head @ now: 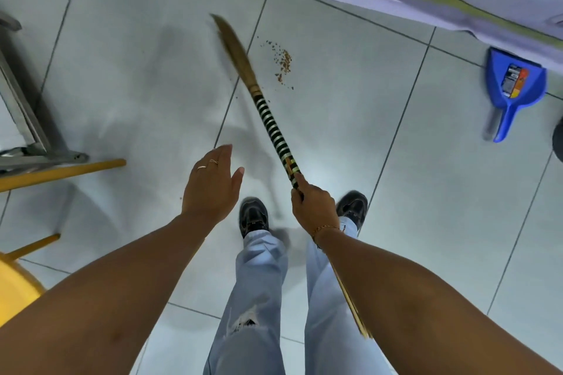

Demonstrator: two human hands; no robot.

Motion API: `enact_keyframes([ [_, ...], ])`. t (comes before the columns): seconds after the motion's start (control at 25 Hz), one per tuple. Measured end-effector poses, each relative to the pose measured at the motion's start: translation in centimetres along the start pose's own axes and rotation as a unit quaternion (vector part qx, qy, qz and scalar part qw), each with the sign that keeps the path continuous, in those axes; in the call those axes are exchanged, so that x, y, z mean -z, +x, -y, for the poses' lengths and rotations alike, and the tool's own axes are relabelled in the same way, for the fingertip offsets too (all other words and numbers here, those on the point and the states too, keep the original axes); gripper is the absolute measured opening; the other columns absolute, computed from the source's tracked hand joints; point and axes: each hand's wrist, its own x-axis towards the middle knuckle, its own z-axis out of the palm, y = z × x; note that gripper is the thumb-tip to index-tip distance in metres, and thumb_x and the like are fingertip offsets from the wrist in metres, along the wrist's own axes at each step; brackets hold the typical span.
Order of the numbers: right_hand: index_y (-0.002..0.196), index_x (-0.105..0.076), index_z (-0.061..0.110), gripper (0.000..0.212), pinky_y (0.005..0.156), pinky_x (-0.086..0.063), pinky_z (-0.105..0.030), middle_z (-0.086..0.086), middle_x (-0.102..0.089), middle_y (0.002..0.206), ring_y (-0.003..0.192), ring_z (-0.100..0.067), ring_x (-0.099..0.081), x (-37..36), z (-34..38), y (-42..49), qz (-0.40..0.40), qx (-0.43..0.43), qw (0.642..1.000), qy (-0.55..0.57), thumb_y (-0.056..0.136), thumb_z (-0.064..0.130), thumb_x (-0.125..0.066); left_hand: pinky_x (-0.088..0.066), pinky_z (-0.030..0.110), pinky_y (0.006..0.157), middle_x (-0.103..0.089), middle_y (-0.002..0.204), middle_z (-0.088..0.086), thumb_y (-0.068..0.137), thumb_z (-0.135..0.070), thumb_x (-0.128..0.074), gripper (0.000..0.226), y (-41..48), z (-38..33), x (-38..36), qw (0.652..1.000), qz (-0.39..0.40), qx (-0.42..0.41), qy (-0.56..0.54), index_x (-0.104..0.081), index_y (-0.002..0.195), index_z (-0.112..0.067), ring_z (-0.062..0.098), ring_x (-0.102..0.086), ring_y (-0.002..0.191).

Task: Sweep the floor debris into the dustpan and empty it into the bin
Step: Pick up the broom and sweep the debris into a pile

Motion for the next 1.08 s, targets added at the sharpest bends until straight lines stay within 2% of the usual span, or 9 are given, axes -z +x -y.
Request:
enact_keyframes([
  [0.16,0.142,-0.035,0.021,0.043,0.071,-0.047,-0.036,-0.019,-0.065,0.108,0.092,-0.037,-0.064,-1.3,-1.4,-0.4,0.114,0.046,0.988,-0.089,0.099,0.021,-0.036,-0.04,0.047,0.103,-0.052,0.13,0.026,0.093,-0.024,-0.046,0.048,0.5,-1.2,-0.4,1.0,0.016,-0.009,0.011,-0.036,0.133,0.001,0.039,-0.048,0.123],
  [0.28,0.137,-0.042,0.018,0.042,0.076,-0.049,-0.038,-0.018,-0.061,0.115,0.101,-0.038,-0.062,-0.8,-2.8,0.1,0.165,0.0,0.979,-0.122,0.096,0.014,-0.038,-0.037,0.046,0.106,-0.051,0.133,0.026,0.094,-0.026,-0.044,0.05,0.6,-1.8,-0.9,1.0,0.02,-0.01,0.02,-0.034,0.135,0.0,0.037,-0.045,0.127],
  [0.4,0.133,-0.049,0.015,0.039,0.079,-0.051,-0.039,-0.017,-0.06,0.117,0.104,-0.037,-0.061,0.2,-4.0,0.9,0.14,-0.065,0.983,-0.104,0.095,0.014,-0.037,-0.036,0.045,0.106,-0.051,0.132,0.025,0.094,-0.025,-0.045,0.049,0.4,-3.0,-1.2,1.0,0.023,-0.018,0.009,-0.034,0.135,0.0,0.037,-0.045,0.127],
  [0.6,0.131,-0.049,0.011,0.037,0.072,-0.042,-0.034,-0.016,-0.06,0.118,0.105,-0.035,-0.06,2.0,-5.0,3.0,0.099,-0.096,0.985,-0.101,0.096,0.015,-0.036,-0.036,0.044,0.107,-0.051,0.134,0.023,0.094,-0.027,-0.044,0.05,0.5,-5.0,-1.4,0.999,0.02,-0.042,0.003,-0.034,0.135,0.001,0.035,-0.044,0.128],
  [0.72,0.131,-0.049,0.01,0.037,0.077,-0.045,-0.036,-0.017,-0.058,0.121,0.107,-0.036,-0.058,3.1,-4.9,4.2,0.085,-0.105,0.986,-0.094,0.096,0.016,-0.038,-0.033,0.041,0.11,-0.046,0.14,0.02,0.095,-0.029,-0.042,0.051,0.8,-5.7,-1.6,0.999,0.018,-0.051,-0.002,-0.032,0.138,-0.002,0.032,-0.04,0.132],
  [0.8,0.133,-0.047,0.013,0.038,0.077,-0.047,-0.037,-0.018,-0.058,0.118,0.105,-0.037,-0.058,3.5,-4.9,4.2,0.07,-0.098,0.99,-0.079,0.096,0.016,-0.038,-0.032,0.041,0.111,-0.045,0.141,0.019,0.095,-0.03,-0.042,0.052,0.9,-5.9,-1.6,0.998,0.019,-0.053,-0.001,-0.031,0.138,-0.003,0.031,-0.039,0.133],
  [0.88,0.138,-0.042,0.017,0.041,0.07,-0.041,-0.036,-0.02,-0.062,0.111,0.098,-0.039,-0.059,3.4,-5.4,3.2,0.043,-0.061,0.994,-0.075,0.097,0.018,-0.037,-0.033,0.041,0.11,-0.046,0.14,0.019,0.095,-0.03,-0.042,0.052,0.8,-5.8,-1.6,0.998,0.022,-0.052,0.001,-0.031,0.138,-0.002,0.031,-0.04,0.133],
  [1.0,0.144,-0.036,0.02,0.044,0.066,-0.036,-0.033,-0.021,-0.066,0.101,0.088,-0.038,-0.062,3.1,-6.2,0.7,-0.033,-0.016,0.997,-0.065,0.1,0.021,-0.036,-0.035,0.042,0.109,-0.047,0.138,0.02,0.095,-0.028,-0.042,0.051,0.5,-5.2,-1.3,0.998,0.031,-0.054,0.015,-0.032,0.137,-0.001,0.031,-0.04,0.132],
  [1.08,0.145,-0.036,0.019,0.045,0.066,-0.037,-0.031,-0.022,-0.066,0.101,0.09,-0.038,-0.062,3.3,-6.4,-0.2,-0.065,-0.043,0.997,-0.027,0.1,0.02,-0.037,-0.036,0.043,0.107,-0.049,0.137,0.02,0.094,-0.027,-0.043,0.051,0.4,-4.7,-1.2,0.998,0.033,-0.057,0.022,-0.033,0.136,-0.001,0.032,-0.042,0.131],
])
